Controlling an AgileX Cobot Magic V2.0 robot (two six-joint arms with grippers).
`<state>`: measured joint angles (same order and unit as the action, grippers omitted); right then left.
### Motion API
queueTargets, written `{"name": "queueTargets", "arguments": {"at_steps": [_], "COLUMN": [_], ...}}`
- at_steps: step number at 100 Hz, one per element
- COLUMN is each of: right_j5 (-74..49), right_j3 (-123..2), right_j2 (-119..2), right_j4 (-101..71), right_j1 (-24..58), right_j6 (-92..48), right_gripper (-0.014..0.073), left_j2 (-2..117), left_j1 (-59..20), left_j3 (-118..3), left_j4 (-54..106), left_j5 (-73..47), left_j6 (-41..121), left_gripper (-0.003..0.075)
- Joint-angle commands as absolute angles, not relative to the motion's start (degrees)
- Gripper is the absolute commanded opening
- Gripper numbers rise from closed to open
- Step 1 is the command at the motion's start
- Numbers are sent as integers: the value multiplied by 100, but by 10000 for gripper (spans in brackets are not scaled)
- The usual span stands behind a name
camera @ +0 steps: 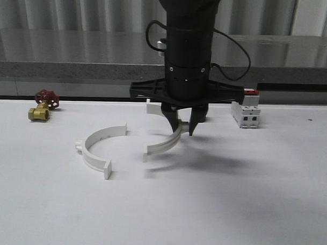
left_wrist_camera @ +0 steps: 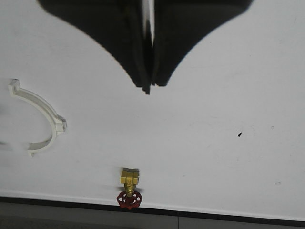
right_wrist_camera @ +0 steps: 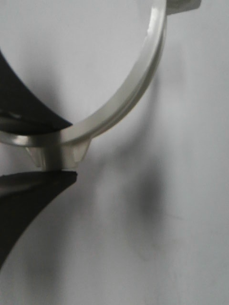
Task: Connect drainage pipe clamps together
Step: 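Carry the held half-ring with the right gripper toward the placed half-ring, then press the held half-ring's ends against the placed half-ring's ends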
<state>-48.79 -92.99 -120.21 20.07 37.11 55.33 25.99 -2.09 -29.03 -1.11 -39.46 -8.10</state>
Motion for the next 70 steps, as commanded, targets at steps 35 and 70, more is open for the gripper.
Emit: {"name": "queueTargets", "arguments": {"at_steps": [35,70], "right_j5": [-4820,-4741], "right_j3": [-9844,-9844], "right_j2": [-12065,-12081], "right_j4": [1933,1770], "right_j1": [3920,3920], "right_j6": [5785,5799], "right_gripper": [98,98], "left_j2": [2628,2628], "left_j1": [-200,-200], "left_j3": [-3055,-3055], "left_j4": [-116,-116], "left_j5": [-3555,-3555], "left_j6": [-815,-815], "left_gripper": [-20,-21]}}
